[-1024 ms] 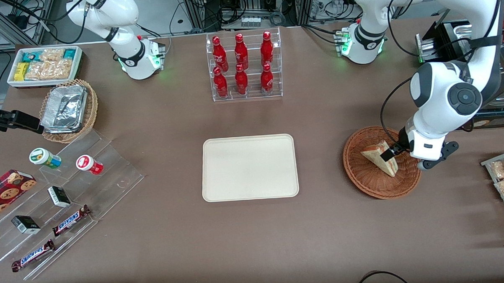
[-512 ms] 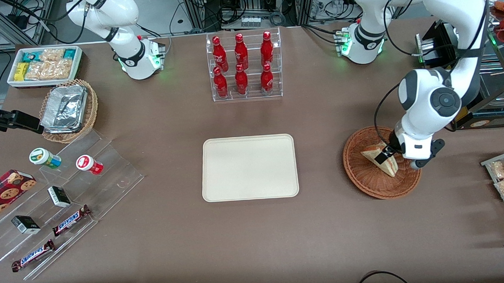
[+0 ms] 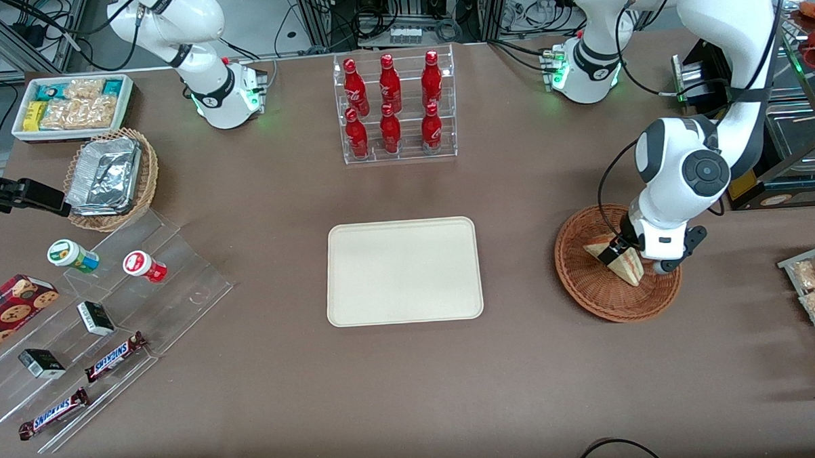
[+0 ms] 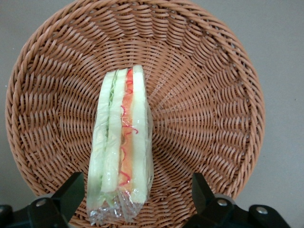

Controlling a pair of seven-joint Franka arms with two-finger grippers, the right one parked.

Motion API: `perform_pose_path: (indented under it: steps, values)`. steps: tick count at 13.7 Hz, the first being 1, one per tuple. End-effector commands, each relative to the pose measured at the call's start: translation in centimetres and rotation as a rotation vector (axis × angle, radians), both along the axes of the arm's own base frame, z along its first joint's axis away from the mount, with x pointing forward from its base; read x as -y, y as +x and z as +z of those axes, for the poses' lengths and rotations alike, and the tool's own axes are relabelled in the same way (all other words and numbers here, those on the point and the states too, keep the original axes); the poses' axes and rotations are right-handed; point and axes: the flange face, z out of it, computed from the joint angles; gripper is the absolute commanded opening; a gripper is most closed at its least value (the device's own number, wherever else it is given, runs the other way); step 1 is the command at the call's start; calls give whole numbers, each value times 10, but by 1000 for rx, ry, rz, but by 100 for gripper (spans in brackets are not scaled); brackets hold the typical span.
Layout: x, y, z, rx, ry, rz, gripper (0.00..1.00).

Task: Place sandwich from basket to tray
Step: 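Lower the open left gripper and close it on the sandwich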

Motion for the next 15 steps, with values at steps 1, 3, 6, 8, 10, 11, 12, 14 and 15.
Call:
perform_pose_path:
  steps: [1,3,6,8,10,11,12,14,15]
  values:
    - [2,-4,-4,8,10,8,100]
    - [2,-4,-12,-4,12,9,99]
    - [-1,-5,-16,-11,13,14,53]
    - [-1,-5,-16,-11,13,12,0]
    - [-1,-4,-15,-8,26,-5,0]
    - [-1,-4,-14,-9,38,-17,0]
    - [-1,-3,-11,-8,40,-22,0]
    - [-1,-4,1,-10,43,-24,0]
    - [0,-5,11,-17,53,-36,0]
